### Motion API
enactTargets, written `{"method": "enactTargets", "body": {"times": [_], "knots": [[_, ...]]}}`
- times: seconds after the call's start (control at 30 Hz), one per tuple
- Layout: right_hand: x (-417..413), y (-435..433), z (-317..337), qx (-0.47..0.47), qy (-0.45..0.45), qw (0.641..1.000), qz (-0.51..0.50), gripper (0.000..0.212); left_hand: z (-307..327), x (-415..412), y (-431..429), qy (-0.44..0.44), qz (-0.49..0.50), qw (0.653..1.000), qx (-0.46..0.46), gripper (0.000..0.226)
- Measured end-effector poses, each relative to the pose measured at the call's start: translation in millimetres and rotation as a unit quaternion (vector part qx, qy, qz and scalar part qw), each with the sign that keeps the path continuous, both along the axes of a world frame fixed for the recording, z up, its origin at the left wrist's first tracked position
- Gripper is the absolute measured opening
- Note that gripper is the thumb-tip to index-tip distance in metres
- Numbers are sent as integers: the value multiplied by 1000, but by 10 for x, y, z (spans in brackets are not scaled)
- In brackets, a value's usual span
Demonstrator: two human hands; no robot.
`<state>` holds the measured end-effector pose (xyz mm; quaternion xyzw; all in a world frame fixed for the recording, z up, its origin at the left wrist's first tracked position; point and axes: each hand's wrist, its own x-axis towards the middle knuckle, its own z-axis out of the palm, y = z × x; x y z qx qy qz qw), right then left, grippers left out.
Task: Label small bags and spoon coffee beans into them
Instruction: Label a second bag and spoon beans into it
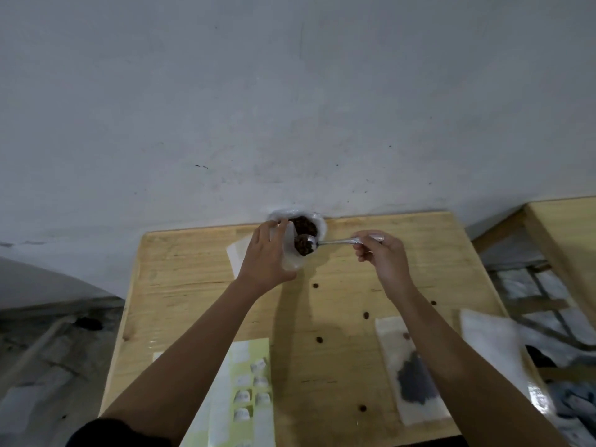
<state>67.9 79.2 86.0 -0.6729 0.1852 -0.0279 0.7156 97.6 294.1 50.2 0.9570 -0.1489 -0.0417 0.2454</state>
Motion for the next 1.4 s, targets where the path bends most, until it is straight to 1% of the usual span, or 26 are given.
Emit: {"method": "enactTargets", "body": {"times": [0.07,0.13,0.23,0.3,0.37,0.47,0.6,0.63,0.7,0.83,0.9,0.97,1.07,1.2,1.27,1.4], "knots": [[-43,-24,36,-45,-19,999,9,18,-20,-6,-59,-7,-8,1000,-12,100],[-60,-56,38,-82,-34,996,-17,20,-36,-9,-64,3,-11,1000,-17,102],[-52,-81,1,-116,-41,991,-55,16,-47,-9,11,1,-11,1000,-3,103],[-17,-52,-66,-135,-42,988,-61,16,-47,-6,88,0,-4,1000,10,104],[29,33,-146,-158,-39,986,-43,18,-51,-4,168,2,6,1000,16,104],[113,218,-298,-217,-38,976,-4,22,-63,-12,295,6,18,1000,16,105],[217,450,-530,-270,-26,962,9,23,-78,-51,469,10,31,999,-5,105],[235,507,-575,-265,-18,964,5,23,-82,-63,511,12,35,999,-13,105],[264,616,-626,-225,2,974,-11,22,-89,-80,590,18,42,999,-25,106],[346,756,-687,-79,89,991,-54,22,-99,-91,714,24,55,998,-35,108],[396,767,-728,-14,125,988,-89,23,-101,-87,742,22,58,997,-38,108],[423,744,-739,30,147,982,-116,27,-106,-78,748,16,60,997,-45,107],[440,655,-699,80,148,975,-143,26,-105,-55,719,14,63,996,-54,106],[414,485,-561,103,129,973,-160,18,-117,-34,637,19,60,997,-41,109],[369,401,-475,90,111,978,-149,15,-127,-28,588,19,61,997,-31,110],[262,286,-291,60,66,990,-105,16,-120,-22,455,24,59,998,-19,112]]}}
